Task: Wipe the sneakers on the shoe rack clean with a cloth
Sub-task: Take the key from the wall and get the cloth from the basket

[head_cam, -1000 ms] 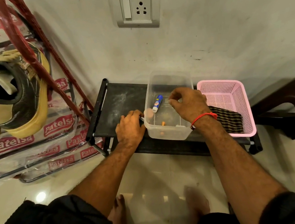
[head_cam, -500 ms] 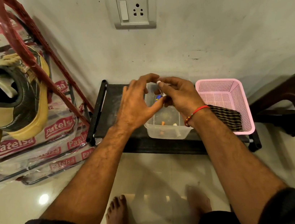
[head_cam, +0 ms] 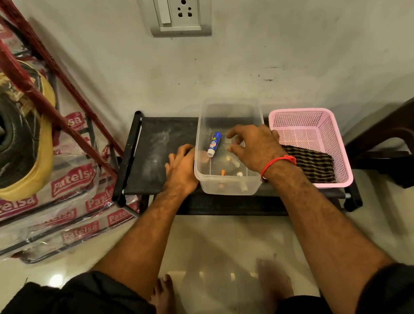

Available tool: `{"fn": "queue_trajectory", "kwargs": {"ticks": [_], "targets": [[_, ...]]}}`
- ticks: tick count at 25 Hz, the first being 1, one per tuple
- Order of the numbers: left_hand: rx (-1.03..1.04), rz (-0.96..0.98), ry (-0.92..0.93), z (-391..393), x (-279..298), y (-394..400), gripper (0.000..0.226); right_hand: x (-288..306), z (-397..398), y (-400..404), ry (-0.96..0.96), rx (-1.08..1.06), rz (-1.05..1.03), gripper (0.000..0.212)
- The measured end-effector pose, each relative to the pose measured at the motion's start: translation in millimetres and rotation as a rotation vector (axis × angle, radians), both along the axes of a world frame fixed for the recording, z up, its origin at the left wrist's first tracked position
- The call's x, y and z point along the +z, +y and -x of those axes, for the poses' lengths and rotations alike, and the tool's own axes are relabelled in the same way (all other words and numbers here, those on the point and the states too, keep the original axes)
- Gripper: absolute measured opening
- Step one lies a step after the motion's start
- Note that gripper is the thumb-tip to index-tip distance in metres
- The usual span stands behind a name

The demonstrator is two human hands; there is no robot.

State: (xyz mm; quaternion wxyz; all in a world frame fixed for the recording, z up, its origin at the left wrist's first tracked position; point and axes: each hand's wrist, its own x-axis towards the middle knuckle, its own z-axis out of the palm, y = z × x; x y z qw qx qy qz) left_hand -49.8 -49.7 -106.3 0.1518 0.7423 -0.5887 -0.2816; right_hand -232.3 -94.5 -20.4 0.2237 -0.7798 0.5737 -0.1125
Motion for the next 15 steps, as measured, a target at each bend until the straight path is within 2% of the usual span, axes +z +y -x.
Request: {"fn": "queue_trajectory", "kwargs": {"ticks": [2, 5, 7, 9, 10, 12, 14, 15], "targets": [[0.035, -0.019, -0.074, 7.5, -3.1, -4.3, 0.064, -1.3, 3.0, -1.0, -0.098, -0.033, 0.019, 0.021], [0.116, 0.047, -0.187, 0.0, -11.7, -6.3, 0.051, 1.2, 2.6, -3.7, -0.208, -0.064, 0.045, 0.018], [0.343, 0.162, -0.035, -15.9, -4.7, -8.8, 0.044, 5.0, 0.7, -3.8, -0.275, -0.083, 0.029, 0.018], [0.529, 0.365, 0.156, -34.0, 24.0, -12.8, 0.044, 12.2, -4.9, -2.0, -0.396, -0.108, -0.003, 0.017], [0.522, 0.475, 0.207, -38.6, 41.3, -13.9, 0.045, 15.8, -9.2, -0.9, -0.500, -0.129, -0.046, 0.017], [0.313, 0.610, 0.229, -28.3, 75.2, -8.7, 0.044, 24.4, -17.0, 3.2, -0.746, -0.168, -0.209, 0.019], [0.059, 0.624, 0.159, -0.4, 93.6, 1.3, 0.047, 29.8, -20.2, 6.2, -0.933, -0.161, -0.343, 0.023], [-0.019, 0.601, 0.115, 11.1, 95.1, 4.8, 0.050, 30.7, -20.3, 8.6, -0.958, -0.155, -0.346, 0.022]]}}
